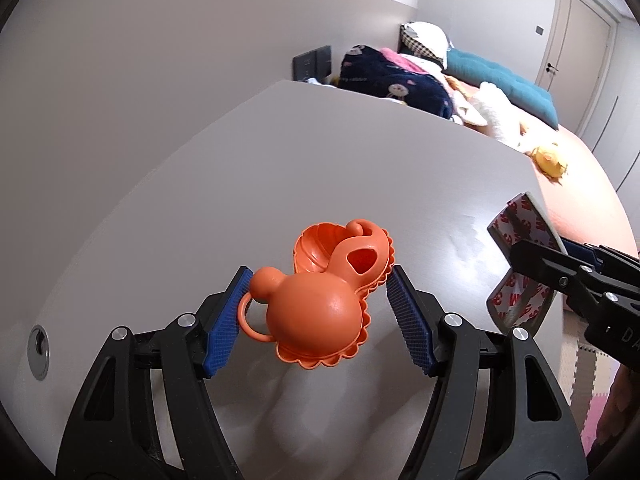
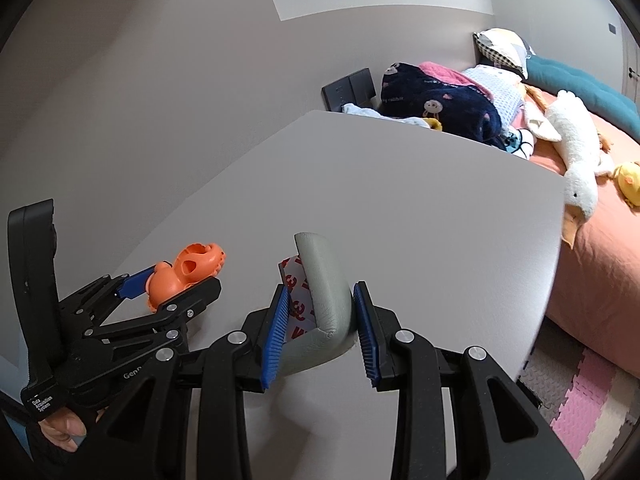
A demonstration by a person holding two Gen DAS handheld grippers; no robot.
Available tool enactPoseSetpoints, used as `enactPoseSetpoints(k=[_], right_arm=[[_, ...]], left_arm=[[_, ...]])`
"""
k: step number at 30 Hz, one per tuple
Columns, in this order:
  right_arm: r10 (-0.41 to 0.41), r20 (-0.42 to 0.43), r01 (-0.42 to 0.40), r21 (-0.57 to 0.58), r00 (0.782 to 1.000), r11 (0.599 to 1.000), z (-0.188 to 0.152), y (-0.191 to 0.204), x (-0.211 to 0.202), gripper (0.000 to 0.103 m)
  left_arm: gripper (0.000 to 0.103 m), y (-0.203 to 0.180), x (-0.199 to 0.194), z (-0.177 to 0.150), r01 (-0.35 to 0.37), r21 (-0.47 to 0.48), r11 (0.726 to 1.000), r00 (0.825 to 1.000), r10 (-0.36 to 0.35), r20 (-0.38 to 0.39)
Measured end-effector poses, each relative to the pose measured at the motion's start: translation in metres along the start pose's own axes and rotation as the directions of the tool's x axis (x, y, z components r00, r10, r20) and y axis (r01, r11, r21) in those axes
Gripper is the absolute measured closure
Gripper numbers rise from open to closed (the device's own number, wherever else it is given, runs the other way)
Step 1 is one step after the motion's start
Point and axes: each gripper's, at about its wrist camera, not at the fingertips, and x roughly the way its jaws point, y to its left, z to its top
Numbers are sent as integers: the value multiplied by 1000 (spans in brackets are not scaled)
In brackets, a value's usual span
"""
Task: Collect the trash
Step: 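Lift the grey box and orange watering can and carry them over the bin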
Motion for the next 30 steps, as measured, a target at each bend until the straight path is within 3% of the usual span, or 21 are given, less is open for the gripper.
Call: enactPoseSetpoints(k=[18, 30], right_arm=[[-52, 38, 50, 37, 998, 998, -44, -31, -65, 68], [-118, 69, 110, 113, 991, 988, -67, -76, -106, 68]], left_arm=[[36, -67, -24, -16, 74, 61, 995, 997, -75, 14], [36, -122, -29, -22, 135, 129, 982, 991, -137, 8]])
